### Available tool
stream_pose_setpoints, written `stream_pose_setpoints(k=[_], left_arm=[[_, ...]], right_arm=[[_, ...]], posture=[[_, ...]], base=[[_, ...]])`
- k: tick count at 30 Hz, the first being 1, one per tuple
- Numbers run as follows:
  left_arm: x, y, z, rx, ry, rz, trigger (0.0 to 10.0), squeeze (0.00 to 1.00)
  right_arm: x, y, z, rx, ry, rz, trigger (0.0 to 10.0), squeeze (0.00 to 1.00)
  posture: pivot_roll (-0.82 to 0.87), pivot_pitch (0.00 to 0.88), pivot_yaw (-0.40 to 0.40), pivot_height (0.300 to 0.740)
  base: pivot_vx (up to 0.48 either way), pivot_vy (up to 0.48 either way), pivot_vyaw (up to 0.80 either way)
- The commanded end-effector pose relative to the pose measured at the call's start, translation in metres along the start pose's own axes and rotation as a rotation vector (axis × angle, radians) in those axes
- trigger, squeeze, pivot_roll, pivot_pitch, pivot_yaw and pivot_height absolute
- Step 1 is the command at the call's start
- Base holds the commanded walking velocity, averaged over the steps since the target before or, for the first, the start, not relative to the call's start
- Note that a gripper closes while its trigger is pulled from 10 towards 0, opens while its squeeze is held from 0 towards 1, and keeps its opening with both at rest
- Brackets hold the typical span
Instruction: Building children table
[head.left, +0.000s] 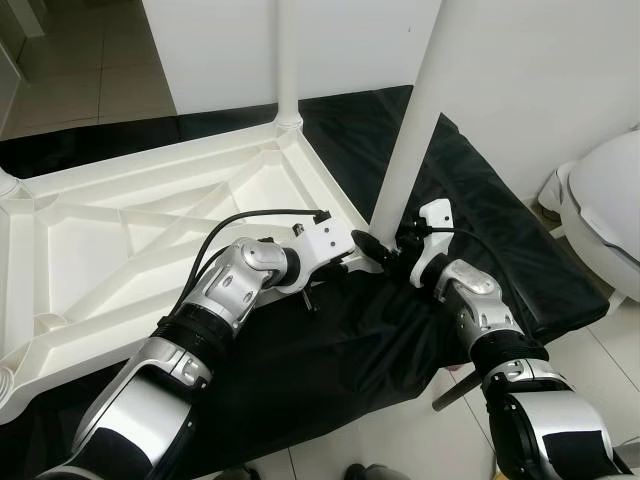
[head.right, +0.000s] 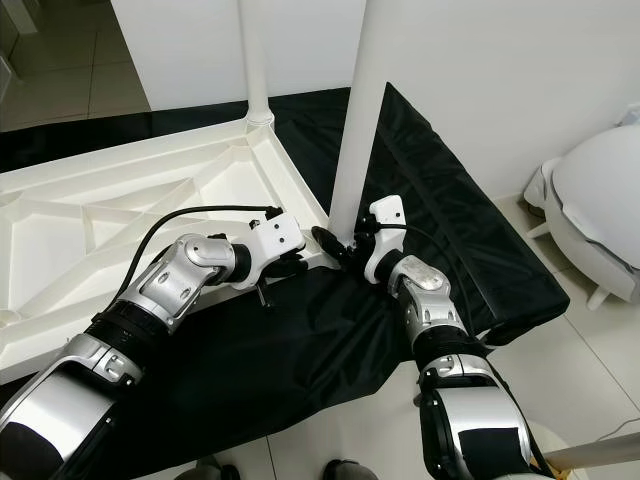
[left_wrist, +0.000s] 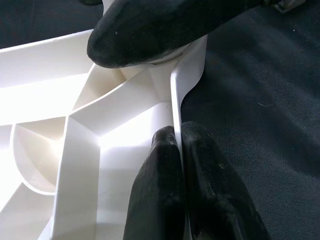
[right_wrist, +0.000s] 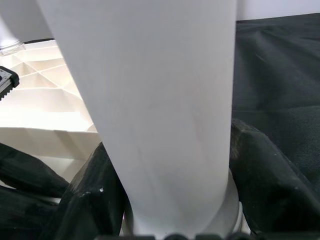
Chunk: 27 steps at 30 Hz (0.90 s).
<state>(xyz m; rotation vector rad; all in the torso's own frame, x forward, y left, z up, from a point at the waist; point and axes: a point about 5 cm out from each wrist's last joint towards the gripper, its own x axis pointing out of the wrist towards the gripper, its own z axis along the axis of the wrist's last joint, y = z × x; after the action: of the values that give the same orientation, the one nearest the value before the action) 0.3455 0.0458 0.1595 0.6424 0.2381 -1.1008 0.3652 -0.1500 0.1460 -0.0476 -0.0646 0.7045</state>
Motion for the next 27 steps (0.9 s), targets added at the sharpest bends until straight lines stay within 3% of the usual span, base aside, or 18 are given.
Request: stream_pose_setpoints(k=[1, 7, 14, 27], left_arm=[[-0.004, 0.0, -0.018, -0.004, 0.087, 0.025, 10.0, 0.0], [-0.004, 0.001, -0.018, -0.005, 0.086, 0.025, 10.0, 0.0], [-0.003, 0.0, -0.017, -0.005, 0.083, 0.023, 10.0, 0.0], [-0.001, -0.002, -0.016, -0.007, 0.078, 0.017, 10.0, 0.0]], right_arm=[[-0.007, -0.001, -0.011, 0.019, 0.044, 0.005, 0.0, 0.0], [-0.011, -0.003, -0.017, 0.043, 0.056, -0.016, 0.0, 0.0], [-0.015, -0.007, -0.034, 0.025, 0.168, -0.2, 0.0, 0.0], [-0.008, 0.009, -0.043, 0.097, 0.153, -0.426, 0.0, 0.0]], posture=[[-0.03, 0.074, 0.02, 0.74], [-0.04, 0.078, 0.021, 0.74], [-0.04, 0.082, 0.022, 0.74], [-0.05, 0.089, 0.023, 0.74]], base=[[0.0, 0.0, 0.0], [0.0, 0.0, 0.0], [0.0, 0.0, 0.0], [0.0, 0.0, 0.0]])
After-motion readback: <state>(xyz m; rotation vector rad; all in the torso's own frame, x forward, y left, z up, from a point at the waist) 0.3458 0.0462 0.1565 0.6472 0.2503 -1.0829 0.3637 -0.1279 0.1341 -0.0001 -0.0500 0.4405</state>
